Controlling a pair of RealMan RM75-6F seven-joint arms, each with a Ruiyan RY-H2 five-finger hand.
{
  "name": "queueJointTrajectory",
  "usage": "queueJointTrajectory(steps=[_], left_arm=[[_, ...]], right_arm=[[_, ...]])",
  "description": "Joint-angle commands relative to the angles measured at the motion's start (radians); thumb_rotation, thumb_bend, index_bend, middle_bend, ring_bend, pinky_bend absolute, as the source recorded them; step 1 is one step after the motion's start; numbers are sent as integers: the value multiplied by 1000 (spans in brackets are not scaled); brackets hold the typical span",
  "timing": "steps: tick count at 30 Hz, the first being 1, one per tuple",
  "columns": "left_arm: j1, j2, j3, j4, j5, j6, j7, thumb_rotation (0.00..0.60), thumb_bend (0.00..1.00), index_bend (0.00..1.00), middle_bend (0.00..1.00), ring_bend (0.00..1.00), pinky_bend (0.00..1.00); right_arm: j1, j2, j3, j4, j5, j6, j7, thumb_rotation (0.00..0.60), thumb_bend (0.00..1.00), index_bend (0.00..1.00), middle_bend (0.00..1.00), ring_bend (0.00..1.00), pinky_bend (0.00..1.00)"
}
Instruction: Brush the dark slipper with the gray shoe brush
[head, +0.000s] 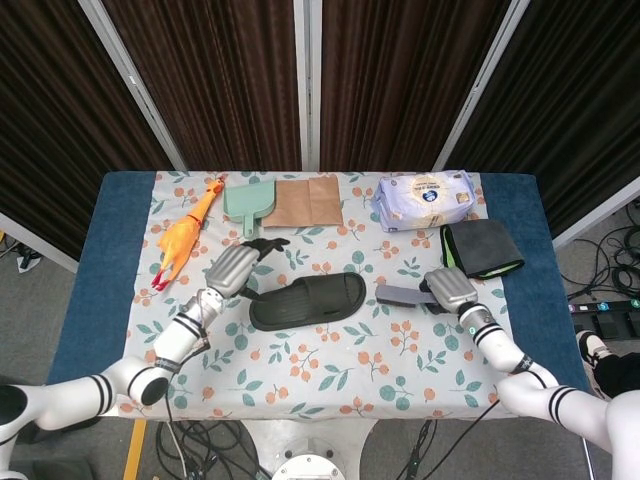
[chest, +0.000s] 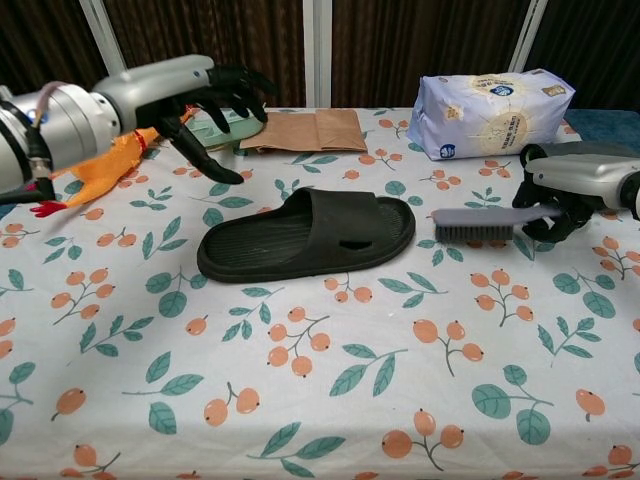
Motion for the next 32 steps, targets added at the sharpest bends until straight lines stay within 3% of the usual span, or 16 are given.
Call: queueJointTrajectory(steps=[1, 7, 11, 16, 21, 27, 32], left_arm=[[38, 54, -8, -45, -12, 48, 40, 600, 30, 208, 349, 231, 288], [124, 169, 10, -114, -39, 132, 101, 600, 29, 208, 348, 231, 281], [204, 274, 36, -170, -57, 193, 124, 600, 30, 208, 348, 231, 281], [344, 371, 103, -197, -76, 315, 193, 600, 29, 208, 347, 231, 280], [469, 400, 162, -208, -76, 443, 253, 600, 29, 211, 347, 231, 279], [597, 401, 212, -278, -33, 619, 354, 600, 29, 216, 348, 231, 274], [663, 383, 232, -327, 4, 709, 429, 600, 29, 216, 348, 231, 268]], right_arm=[[-6, 8, 11, -23, 6, 9, -4, 600, 143, 22, 165, 182, 265], [-55, 122, 24, -143, -35, 127, 3, 600, 130, 0, 97, 111, 201], [-115, 244, 21, -242, -63, 234, -5, 600, 133, 0, 97, 111, 192], [-250, 369, 2, -350, -109, 450, -5, 600, 200, 1, 154, 113, 192], [-384, 395, -24, -386, -136, 638, 3, 600, 315, 34, 184, 118, 195], [-524, 375, -58, -414, -169, 814, -10, 600, 320, 35, 181, 118, 196], [-581, 368, -69, -444, -194, 873, -25, 600, 319, 36, 182, 117, 196]])
